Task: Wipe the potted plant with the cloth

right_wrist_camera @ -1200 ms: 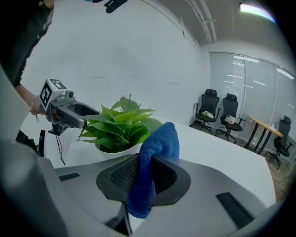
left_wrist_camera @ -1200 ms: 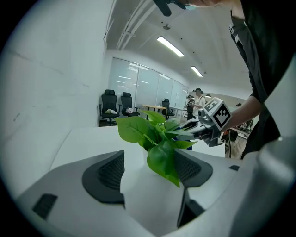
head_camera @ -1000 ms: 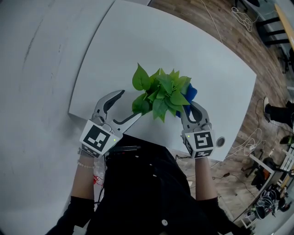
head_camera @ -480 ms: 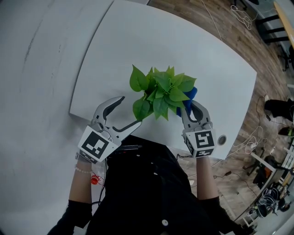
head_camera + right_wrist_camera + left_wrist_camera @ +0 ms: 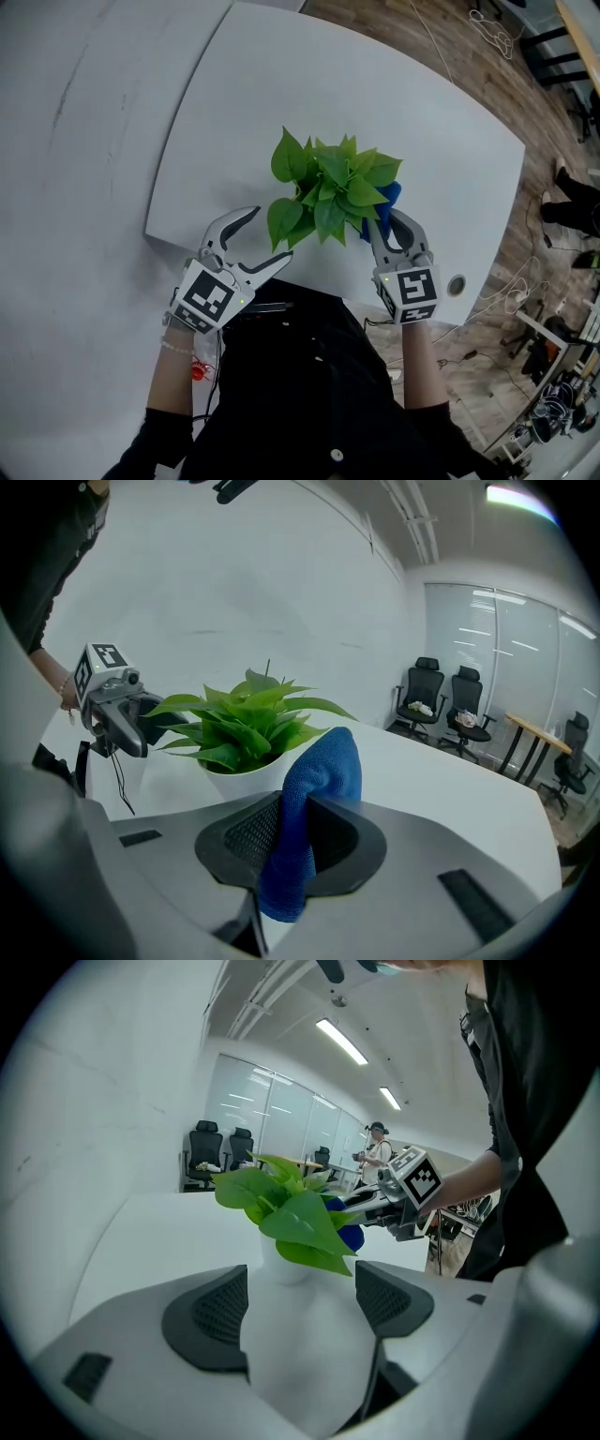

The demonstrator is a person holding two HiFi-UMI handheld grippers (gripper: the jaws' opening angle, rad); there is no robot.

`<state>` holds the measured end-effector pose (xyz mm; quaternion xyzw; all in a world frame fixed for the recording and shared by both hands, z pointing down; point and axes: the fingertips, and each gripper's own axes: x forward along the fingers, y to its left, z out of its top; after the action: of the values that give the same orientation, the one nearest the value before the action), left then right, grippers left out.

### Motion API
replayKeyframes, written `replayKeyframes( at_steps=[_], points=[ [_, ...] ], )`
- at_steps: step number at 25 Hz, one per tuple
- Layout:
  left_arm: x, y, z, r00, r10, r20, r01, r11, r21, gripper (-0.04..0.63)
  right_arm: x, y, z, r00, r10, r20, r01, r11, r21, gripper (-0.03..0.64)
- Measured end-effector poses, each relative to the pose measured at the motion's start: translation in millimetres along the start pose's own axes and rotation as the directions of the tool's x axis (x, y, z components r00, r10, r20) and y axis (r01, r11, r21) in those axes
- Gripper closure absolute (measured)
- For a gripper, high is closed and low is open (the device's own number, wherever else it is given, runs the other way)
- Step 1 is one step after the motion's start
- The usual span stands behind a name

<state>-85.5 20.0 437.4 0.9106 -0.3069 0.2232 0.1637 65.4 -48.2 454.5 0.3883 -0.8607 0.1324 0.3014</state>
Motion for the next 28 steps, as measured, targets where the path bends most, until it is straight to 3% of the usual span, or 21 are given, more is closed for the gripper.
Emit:
replayKeyframes(
  at_steps=[4,10,21,28],
  points=[
    [14.4,-2.8,-9.5,1.0,-0.019,-0.022,0.02,1.0,0.023,0.244,-1.5,3.3,-3.1,1.0,0.006,0.001,-0.006,1.0,-0.002,0.523],
    [36.5,2.4,-10.1,1.0,-0.01,0.01,0.01,1.0,-0.003,0.244,-1.1,7.1,-7.7,1.0,0.03,0.007,-0.03,0.999,-0.024,0.523],
    [53.8,9.5,-0.4,0.998,0.012,0.054,-0.011,1.0,-0.025,0.244,12.8,20.0,-1.3,0.995,0.091,0.035,-0.081,0.971,-0.225,0.523],
    [61.2,11.7,7.5,0.998,0.019,0.061,-0.021,0.999,0.025,0.244,21.2,10.5,4.9,0.996,0.056,0.076,-0.04,0.98,-0.194,0.523]
  ],
)
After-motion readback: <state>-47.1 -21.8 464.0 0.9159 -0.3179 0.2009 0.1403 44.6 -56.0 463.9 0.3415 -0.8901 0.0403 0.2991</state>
